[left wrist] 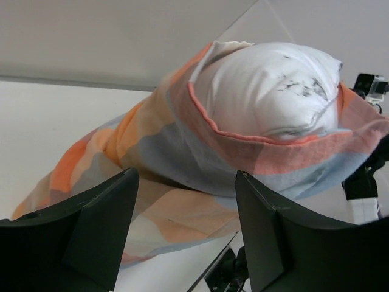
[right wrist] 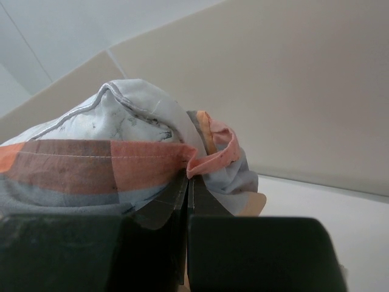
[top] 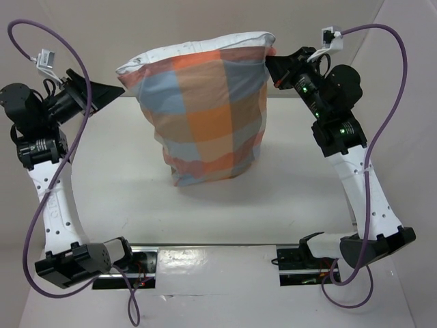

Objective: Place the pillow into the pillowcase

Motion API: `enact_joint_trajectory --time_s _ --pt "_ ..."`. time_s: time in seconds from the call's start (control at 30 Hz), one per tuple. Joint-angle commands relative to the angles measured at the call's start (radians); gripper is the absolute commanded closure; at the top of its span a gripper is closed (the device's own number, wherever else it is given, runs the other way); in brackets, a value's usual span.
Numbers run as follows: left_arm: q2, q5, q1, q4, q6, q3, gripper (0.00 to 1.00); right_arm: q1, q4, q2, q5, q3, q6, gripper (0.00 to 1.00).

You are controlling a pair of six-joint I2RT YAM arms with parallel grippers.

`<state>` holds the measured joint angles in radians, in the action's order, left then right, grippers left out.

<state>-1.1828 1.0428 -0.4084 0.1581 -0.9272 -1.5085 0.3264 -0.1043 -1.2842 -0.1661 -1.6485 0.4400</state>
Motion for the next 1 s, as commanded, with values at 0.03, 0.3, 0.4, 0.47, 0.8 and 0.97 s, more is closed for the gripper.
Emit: enact_joint_trajectory --time_s 0.03,0.3,0.4,0.47,0.8,0.97 --pt "0.02 0.091 -0.001 -0.273 -0.142 0.047 0.23 -0.003 0.035 -0.01 -0.013 -0.043 0.005 1.0" --pt "-0.008 0.085 0.029 -0.416 -0.213 0.07 0.2 -0.003 0.035 -0.01 -0.023 -0.043 0.014 1.0" --pt "-0.018 0.085 0.048 -0.511 -0.281 0.079 0.27 -0.003 0.035 -0.02 -0.023 -0.043 0.014 1.0" --pt "-0.018 0.085 0.048 -0.535 -0.301 0.079 0.34 -0.003 0.035 -0.02 -0.023 -0.043 0.014 1.0" --pt "-0.018 0.076 0.085 -0.586 -0.331 0.088 0.44 -0.003 0.035 -0.02 -0.041 -0.043 0.014 1.0" --pt "-0.028 0.065 0.094 -0.606 -0.343 0.088 0.58 -0.003 0.035 -0.02 -0.041 -0.043 0.023 1.0"
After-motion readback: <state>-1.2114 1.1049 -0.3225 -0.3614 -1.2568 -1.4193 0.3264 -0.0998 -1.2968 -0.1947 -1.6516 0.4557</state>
